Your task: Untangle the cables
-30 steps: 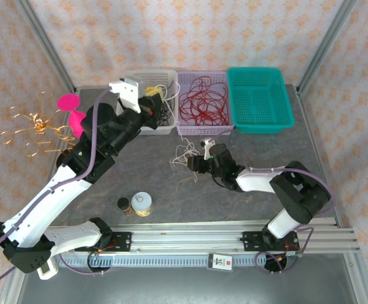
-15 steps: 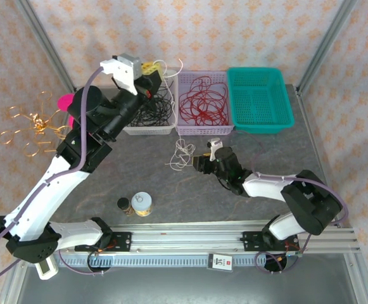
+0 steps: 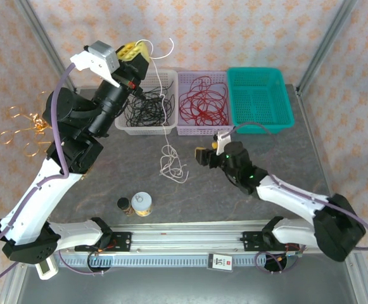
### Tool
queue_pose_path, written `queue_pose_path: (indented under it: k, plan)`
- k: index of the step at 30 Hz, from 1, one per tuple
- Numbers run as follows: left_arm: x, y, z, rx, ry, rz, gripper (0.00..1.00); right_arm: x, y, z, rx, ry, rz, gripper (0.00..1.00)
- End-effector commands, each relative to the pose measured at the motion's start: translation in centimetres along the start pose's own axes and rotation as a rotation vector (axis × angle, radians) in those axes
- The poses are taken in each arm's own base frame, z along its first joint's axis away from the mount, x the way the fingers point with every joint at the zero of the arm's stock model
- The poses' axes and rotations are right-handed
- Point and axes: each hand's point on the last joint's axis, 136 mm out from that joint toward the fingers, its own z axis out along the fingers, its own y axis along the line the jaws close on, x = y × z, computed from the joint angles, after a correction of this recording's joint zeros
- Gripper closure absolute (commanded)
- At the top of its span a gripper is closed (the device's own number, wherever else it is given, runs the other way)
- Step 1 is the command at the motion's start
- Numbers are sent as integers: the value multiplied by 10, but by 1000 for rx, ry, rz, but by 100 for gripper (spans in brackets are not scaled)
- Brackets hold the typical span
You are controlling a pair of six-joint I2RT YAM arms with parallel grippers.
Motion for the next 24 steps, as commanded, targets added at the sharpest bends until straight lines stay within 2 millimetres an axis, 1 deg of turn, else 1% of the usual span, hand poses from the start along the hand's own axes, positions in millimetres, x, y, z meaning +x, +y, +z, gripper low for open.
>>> queue_pose_path:
  k: [1,2,3,5,7,8,10,12,14,15,18,20,21,22,24]
  plan:
    - [-5,-8,1,41,-37,14,100,-53,38,-21,-137,-56,-148,24]
    - [-4,-9,2,43,-36,14,100,-63,50,-26,-187,-66,-179,22]
    - [-5,-9,2,45,-37,13,100,-73,67,-32,-268,-78,-215,19]
    - [-6,-10,2,54,-40,14,100,-86,100,-43,-442,-108,-265,16]
    - [-8,-11,2,54,-43,16,100,-99,127,-48,-595,-145,-266,13]
    - [-9,-11,2,55,-44,17,100,-101,141,-47,-680,-145,-254,13]
    - [-12,-11,3,57,-53,21,100,-95,163,-35,-764,-129,-241,14]
    - [-16,-11,3,55,-65,26,100,-75,179,-14,-778,-89,-278,15]
    - [-21,-11,4,54,-80,29,100,-59,181,9,-759,-66,-246,19]
    - [-22,-12,7,56,-84,33,100,-51,177,23,-742,-60,-208,22]
    - [-32,-15,10,70,-113,35,100,-29,148,66,-579,-55,-94,27]
    - [-41,-17,12,83,-138,39,100,-9,131,89,-489,-18,-55,32]
    - [-47,-18,12,88,-158,41,100,2,120,100,-430,2,-32,35]
    - [-53,-19,12,93,-175,45,100,13,110,107,-384,21,-17,38]
    - [-66,-21,11,102,-210,58,100,31,92,116,-308,47,1,40]
